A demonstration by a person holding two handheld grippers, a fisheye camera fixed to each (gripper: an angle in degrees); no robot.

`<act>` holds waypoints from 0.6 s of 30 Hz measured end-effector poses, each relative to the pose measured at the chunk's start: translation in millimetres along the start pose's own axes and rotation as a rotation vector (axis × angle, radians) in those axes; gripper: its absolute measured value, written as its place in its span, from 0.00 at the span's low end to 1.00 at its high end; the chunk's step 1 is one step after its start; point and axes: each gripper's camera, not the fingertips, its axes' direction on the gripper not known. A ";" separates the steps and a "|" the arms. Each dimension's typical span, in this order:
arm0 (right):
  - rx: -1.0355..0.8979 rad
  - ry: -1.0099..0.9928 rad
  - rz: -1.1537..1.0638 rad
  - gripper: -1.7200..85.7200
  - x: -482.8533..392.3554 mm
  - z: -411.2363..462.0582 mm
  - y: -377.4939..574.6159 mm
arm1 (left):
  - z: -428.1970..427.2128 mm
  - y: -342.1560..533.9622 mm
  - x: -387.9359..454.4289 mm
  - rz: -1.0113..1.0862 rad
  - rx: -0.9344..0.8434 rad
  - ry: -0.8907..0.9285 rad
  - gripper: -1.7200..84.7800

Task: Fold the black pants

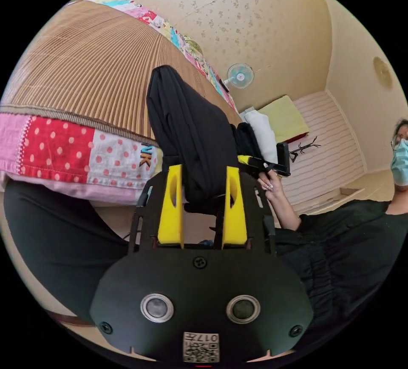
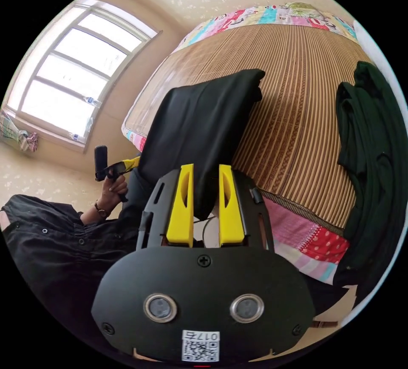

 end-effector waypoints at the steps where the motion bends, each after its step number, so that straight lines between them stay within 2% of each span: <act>1: -0.001 -0.022 0.000 0.14 7.4 2.4 -2.6 | -7.4 -3.1 6.3 0.013 0.029 0.001 0.20; 5: -0.028 -0.034 -0.025 0.16 24.2 30.0 -10.3 | 14.0 -18.1 2.2 -0.038 -0.074 -0.142 0.23; 6: -0.039 -0.024 -0.020 0.16 26.9 36.1 -11.5 | 20.6 -18.8 -2.7 -0.063 -0.096 -0.145 0.24; 9: -0.060 -0.017 0.019 0.16 44.1 59.7 -19.0 | 52.2 -11.3 -26.3 -0.153 -0.110 -0.002 0.27; 11: -0.056 -0.060 0.026 0.16 59.7 64.4 -24.5 | 56.6 -5.4 -32.8 -0.209 -0.072 -0.033 0.26; 18: -0.069 -0.206 0.018 0.15 90.6 89.5 -44.5 | 40.1 -5.6 -35.5 -0.213 -0.051 -0.068 0.21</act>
